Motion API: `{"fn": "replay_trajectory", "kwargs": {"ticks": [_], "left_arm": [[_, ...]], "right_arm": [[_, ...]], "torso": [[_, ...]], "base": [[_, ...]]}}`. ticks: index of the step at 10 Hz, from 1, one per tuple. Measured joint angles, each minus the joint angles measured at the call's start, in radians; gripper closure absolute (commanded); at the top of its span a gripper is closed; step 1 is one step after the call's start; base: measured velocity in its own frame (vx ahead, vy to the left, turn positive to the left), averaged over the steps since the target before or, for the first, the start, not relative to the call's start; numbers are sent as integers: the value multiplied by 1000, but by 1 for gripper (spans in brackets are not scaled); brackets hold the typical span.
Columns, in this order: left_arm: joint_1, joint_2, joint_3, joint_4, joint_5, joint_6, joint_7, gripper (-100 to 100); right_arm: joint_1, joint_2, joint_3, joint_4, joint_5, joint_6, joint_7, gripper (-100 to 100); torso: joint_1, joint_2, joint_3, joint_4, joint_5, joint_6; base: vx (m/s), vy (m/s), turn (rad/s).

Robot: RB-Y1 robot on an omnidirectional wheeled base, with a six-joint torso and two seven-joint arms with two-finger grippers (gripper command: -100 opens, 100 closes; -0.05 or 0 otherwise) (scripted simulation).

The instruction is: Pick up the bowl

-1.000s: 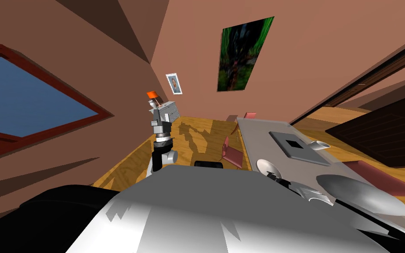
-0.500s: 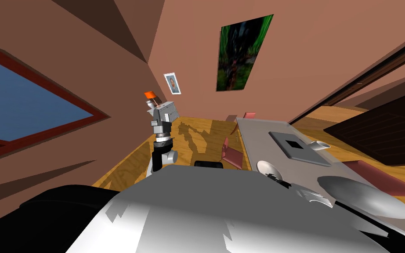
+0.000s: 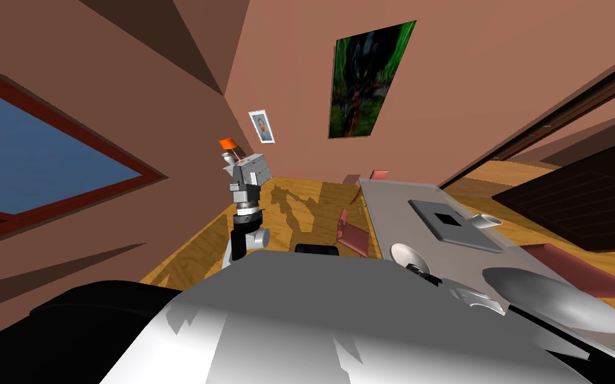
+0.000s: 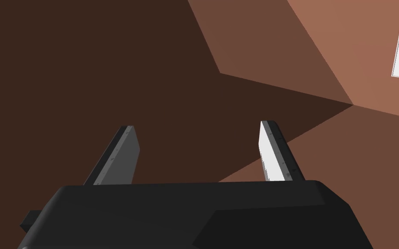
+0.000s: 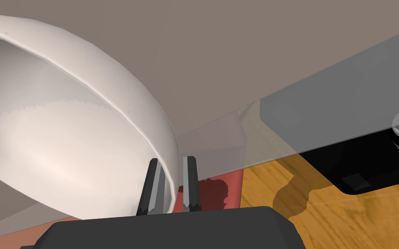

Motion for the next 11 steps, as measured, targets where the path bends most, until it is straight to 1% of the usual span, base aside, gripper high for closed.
{"fn": "replay_trajectory", "kwargs": {"ticks": [1,3,4,7,9,11], "left_arm": [[0,0,0,0,0,0,0,0],[0,0,0,0,0,0,0,0],[0,0,0,0,0,0,0,0],[0,0,0,0,0,0,0,0],[0,0,0,0,0,0,0,0],[0,0,0,0,0,0,0,0]], "right_arm": [[-14,3,-3,21,14,-9,-11,100],[-5,-22,11,-30,39,11,-67,100],[-14,-22,9,-21,55,9,-87,100],[-31,-41,13,-25,109,3,-162,100],[-33,-55,21,-43,131,9,-205,100],[-44,-69,26,-51,166,8,-259,100]], "torso": [[1,2,1,1,0,-1],[2,4,2,1,1,0],[2,5,3,1,1,0],[3,5,3,1,2,0],[2,3,2,1,2,0],[4,5,3,1,3,0]], "base": [[-60,10,40],[-66,17,36],[-76,23,49],[-64,12,42],[-47,13,36],[-48,16,33]]}}
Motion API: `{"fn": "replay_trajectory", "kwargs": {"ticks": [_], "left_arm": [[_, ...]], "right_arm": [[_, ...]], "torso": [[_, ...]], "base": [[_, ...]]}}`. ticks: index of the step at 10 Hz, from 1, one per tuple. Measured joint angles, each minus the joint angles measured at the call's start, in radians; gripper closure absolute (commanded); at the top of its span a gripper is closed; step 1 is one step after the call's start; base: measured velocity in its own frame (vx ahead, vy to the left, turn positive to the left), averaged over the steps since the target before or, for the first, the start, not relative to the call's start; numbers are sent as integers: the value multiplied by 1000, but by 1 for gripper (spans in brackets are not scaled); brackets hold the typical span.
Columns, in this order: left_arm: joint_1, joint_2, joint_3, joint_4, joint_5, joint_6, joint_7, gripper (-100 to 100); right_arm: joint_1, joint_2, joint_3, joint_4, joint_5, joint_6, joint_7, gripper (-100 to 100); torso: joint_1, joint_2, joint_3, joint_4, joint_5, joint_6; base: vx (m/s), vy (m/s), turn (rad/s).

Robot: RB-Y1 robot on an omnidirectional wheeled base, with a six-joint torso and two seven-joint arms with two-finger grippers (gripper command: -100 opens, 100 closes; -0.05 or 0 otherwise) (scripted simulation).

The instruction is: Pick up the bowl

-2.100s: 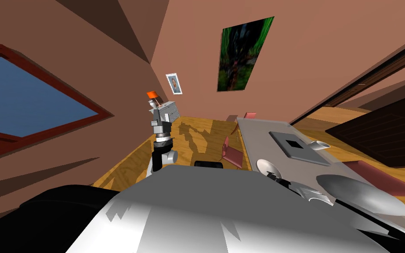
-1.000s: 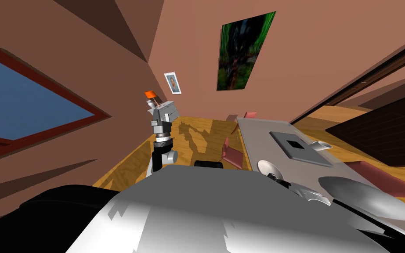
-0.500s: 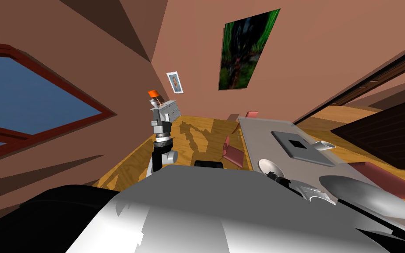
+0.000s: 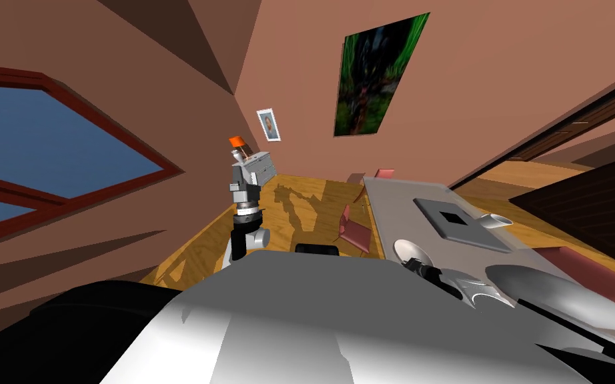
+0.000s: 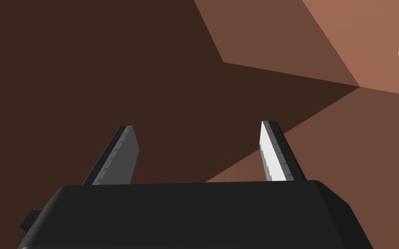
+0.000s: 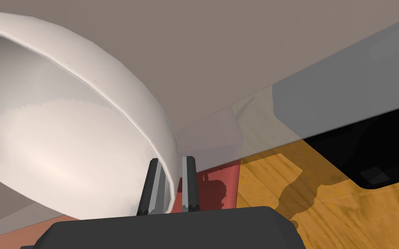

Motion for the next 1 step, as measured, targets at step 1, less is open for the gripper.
{"fn": "replay_trajectory", "kwargs": {"ticks": [1], "left_arm": [[0,0,0,0,0,0,0,0]], "right_arm": [[0,-1,0,-1,2,0,-6,0]], "torso": [[-1,-1,-1,0,0,0]], "base": [[-5,2,-4]]}}
